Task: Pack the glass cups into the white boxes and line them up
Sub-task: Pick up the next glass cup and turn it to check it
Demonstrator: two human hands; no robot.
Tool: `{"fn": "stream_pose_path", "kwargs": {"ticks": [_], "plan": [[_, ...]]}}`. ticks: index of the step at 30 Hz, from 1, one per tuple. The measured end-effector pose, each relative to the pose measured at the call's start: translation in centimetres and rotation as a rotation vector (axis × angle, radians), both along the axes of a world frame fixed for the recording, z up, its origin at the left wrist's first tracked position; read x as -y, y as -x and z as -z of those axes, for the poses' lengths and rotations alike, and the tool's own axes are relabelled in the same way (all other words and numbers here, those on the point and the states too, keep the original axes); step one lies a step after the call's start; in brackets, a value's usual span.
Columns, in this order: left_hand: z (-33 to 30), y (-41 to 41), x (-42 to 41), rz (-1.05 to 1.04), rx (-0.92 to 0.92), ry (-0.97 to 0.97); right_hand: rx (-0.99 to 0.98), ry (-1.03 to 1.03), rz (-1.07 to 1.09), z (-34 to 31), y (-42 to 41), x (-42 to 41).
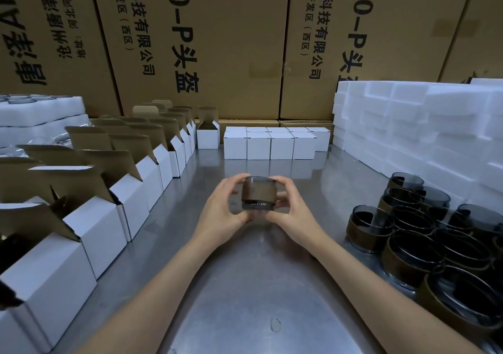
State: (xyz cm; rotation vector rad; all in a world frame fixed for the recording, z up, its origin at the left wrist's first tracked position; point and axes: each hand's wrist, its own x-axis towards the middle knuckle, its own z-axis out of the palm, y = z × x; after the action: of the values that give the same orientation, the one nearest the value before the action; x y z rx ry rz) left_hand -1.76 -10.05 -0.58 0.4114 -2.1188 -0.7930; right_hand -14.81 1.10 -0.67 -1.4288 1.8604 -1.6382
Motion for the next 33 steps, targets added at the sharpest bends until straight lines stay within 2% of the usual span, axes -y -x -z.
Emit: {"fn": "stream_pose_path", "kwargs": {"ticks": [6, 8, 11, 14, 18, 23, 26, 29, 33], "plan": [[0.08, -0.02, 0.28, 0.050, 0.010, -0.159, -0.084, 0.024, 0.026, -0.15, -0.08, -0.09], [0.13, -0.01, 0.04, 0.048, 0.034, -0.072, -0.144, 0.040, 0.071, -0.11, -0.14, -0.11], [0.08, 0.04, -0.11, -0.040, 0.026, 0.175, -0.292, 0.062, 0.153, -0.05, -0.29, -0.11], [-0.07, -0.02, -0.14, -0.094, 0.031, 0.147, -0.350, 0.082, 0.142, 0.04, -0.33, -0.01], [0.14, -0.08, 0.06, -0.041, 0.035, 0.011, -0.280, 0.050, 0.105, 0.32, -0.13, 0.30], [0.07, 0.18, -0.18, -0.056, 0.031, 0.235, -0.381, 0.100, 0.177, 0.22, -0.11, 0.28], [0.09, 0.09, -0.16, -0.090, 0.049, 0.142, -0.359, 0.058, 0.129, 0.36, -0.15, 0.28], [0.15, -0.01, -0.08, -0.059, 0.047, 0.067, -0.215, 0.039, 0.106, 0.34, 0.00, 0.27], [-0.03, 0.05, -0.34, -0.054, 0.038, 0.201, -0.258, 0.060, 0.150, 0.04, -0.17, 0.11]]}}
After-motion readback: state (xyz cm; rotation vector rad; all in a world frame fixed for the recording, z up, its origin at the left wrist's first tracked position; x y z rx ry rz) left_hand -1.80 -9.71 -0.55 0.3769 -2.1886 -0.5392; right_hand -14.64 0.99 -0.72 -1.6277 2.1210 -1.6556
